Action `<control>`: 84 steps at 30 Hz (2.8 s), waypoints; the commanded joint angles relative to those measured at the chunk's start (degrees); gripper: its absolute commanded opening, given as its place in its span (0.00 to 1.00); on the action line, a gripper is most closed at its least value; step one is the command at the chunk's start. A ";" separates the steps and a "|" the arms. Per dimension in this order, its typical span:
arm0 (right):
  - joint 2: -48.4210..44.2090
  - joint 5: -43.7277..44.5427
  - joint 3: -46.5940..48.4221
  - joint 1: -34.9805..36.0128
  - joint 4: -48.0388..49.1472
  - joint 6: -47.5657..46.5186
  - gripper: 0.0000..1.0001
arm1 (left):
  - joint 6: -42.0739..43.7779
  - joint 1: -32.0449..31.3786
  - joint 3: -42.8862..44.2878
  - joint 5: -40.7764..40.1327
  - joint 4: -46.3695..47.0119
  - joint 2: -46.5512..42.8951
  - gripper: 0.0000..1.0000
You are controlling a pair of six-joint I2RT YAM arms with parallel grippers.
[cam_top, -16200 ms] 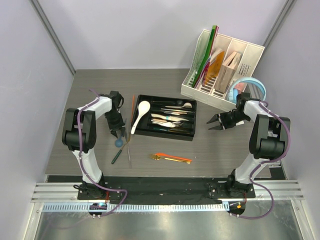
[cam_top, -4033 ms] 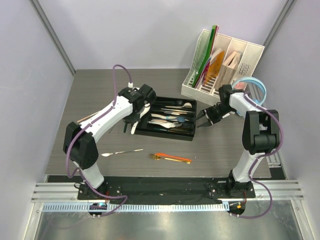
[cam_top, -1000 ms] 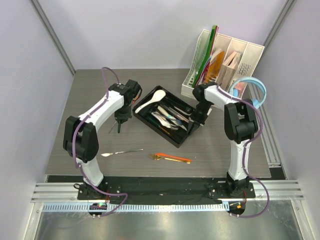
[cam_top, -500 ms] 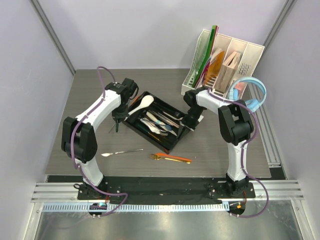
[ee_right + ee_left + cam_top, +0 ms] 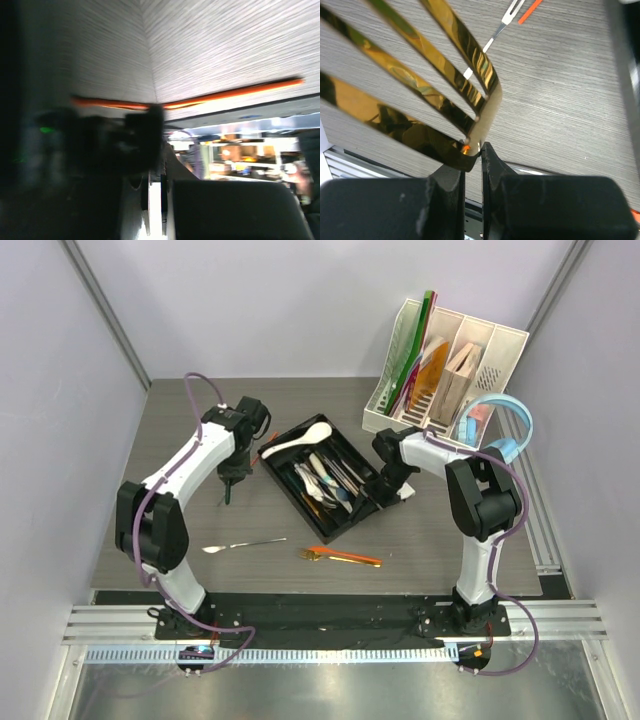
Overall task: Sort the eating utensils into containers
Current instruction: Adjust the storage box at the center of the board.
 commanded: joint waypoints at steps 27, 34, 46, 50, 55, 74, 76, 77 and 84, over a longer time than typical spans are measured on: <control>-1.31 0.35 -4.90 4.33 19.63 27.79 0.01 | -3.11 0.71 0.99 0.50 -0.58 -3.82 0.00; 0.09 -0.97 -4.21 7.67 26.84 34.30 0.01 | -2.75 0.71 -0.42 0.06 -0.23 -4.78 0.00; 0.20 -8.00 -2.27 8.37 26.41 28.77 0.18 | -2.05 0.80 -1.47 -0.91 0.39 -5.40 0.00; -2.88 -8.96 -2.97 8.02 25.79 28.85 0.42 | -2.05 1.06 -1.91 -0.65 1.18 -5.57 0.00; -4.90 -8.10 1.15 7.06 20.36 26.13 0.43 | -2.14 1.06 -2.09 -0.29 1.80 -5.93 0.00; -24.95 2.46 -4.73 -11.58 0.56 13.91 0.43 | -7.06 1.15 -3.67 3.04 2.85 -9.18 0.00; -25.04 1.23 -5.87 -12.62 0.83 12.60 0.43 | -7.50 1.15 -3.32 3.74 2.94 -9.09 0.00; -24.95 0.96 -6.05 -13.07 0.74 11.98 0.43 | -7.59 1.06 -3.15 3.92 2.85 -9.00 0.00; -23.72 -0.62 -7.54 -18.52 1.44 6.01 0.42 | -7.85 1.06 3.69 4.10 1.36 -5.58 0.00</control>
